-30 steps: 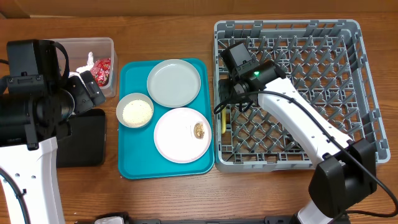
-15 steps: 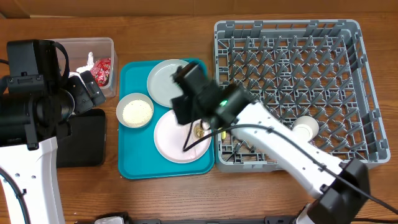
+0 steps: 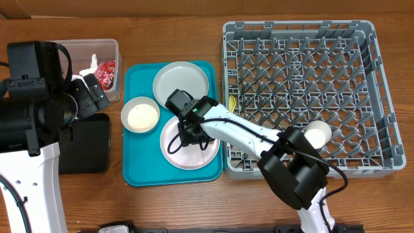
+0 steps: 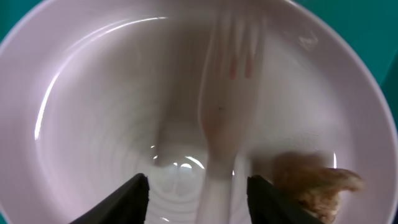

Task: Sort waste into correct bins and load items into the dishwasher rack

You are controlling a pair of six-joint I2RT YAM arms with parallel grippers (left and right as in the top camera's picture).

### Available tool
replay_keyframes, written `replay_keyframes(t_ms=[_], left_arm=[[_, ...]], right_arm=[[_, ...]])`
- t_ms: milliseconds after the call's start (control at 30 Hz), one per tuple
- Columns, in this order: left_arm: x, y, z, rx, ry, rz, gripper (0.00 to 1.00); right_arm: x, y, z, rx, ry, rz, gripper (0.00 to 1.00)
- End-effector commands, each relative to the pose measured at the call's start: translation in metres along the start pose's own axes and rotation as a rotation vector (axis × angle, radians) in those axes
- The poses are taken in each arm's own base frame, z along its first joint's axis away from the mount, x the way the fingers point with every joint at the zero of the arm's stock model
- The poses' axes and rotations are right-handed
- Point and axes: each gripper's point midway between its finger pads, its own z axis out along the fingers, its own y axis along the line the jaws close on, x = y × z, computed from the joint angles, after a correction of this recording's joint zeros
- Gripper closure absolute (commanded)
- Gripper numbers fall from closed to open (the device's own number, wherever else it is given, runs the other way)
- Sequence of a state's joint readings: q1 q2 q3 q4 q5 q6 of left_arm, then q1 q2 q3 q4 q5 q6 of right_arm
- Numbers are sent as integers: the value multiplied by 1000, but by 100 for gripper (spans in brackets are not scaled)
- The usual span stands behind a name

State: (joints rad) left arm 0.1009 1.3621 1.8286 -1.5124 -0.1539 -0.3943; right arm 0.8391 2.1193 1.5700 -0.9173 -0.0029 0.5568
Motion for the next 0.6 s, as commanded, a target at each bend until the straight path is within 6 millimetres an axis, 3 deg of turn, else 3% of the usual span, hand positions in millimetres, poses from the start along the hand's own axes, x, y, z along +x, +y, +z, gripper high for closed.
replay_keyframes(t_ms=[0,67,200,367,567], left_arm=[[-4,1,-1,-4,-10,-18,0],[-4,1,-1,-4,-10,-18,0],[-4,1,-1,-5,-10,-18,0],[-4,1,-1,-4,-10,-18,0],[-4,1,-1,-4,-10,-18,0]], right_arm=[[-2,-1,1,-1,-5,29,40],[-3,0,1,-4,-7,30,41],[-4,0,3,-6,-9,78,55],[2,-3,17,17,21,112,57],[-1,-2,16,17,17,113,85]])
